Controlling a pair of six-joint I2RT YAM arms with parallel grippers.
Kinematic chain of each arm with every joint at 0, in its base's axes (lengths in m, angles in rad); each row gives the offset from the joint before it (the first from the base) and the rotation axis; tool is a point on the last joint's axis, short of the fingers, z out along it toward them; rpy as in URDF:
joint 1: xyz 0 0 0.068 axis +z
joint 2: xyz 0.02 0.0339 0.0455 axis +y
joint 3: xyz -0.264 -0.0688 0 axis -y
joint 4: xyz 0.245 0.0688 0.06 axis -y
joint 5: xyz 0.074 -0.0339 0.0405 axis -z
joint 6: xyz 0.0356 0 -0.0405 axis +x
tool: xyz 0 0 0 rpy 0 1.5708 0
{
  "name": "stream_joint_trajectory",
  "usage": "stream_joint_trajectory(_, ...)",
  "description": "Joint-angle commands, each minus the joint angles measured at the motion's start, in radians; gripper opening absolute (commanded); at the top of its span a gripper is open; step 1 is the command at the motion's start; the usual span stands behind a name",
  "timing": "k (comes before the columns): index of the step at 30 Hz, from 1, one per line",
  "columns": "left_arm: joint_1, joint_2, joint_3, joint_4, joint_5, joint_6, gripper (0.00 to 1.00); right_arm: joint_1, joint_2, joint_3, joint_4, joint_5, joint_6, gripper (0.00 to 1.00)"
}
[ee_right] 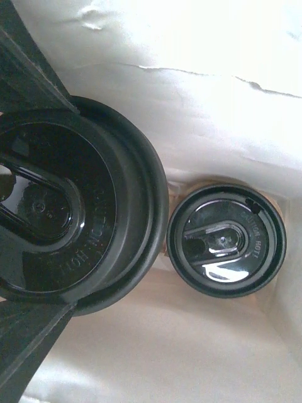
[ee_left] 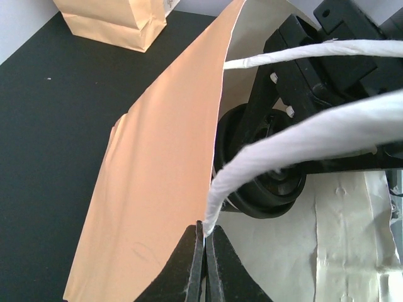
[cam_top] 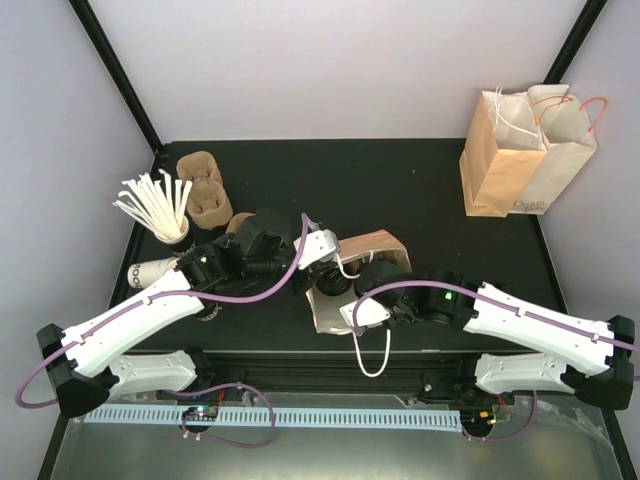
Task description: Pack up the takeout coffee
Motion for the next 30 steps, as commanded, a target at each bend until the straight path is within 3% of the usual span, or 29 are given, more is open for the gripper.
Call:
stream_joint_trajectory(1,0.003,-0.018,0.015,0.046,0.070,0.005,0.02,-0.005,-0.041,-0.036,-0.040,-0.018,0.033,0.13)
stream_joint_trajectory(8,0.003,0.002,-0.007,0.077,0.144,-0.010,0.02,-0.004,-0.069,-0.108,0.004,0.018,0.048,0.13)
stream_joint_trajectory(19,0.003,0.041,0.048,0.105,0.213,-0.088,0.02,-0.043,-0.071,-0.174,0.177,0.117,-0.062,0.12)
stream_joint_trajectory(30,0.003,0.062,0.100,0.028,0.212,-0.110,0.02,-0.066,-0.039,-0.178,0.159,0.161,-0.069,0.13)
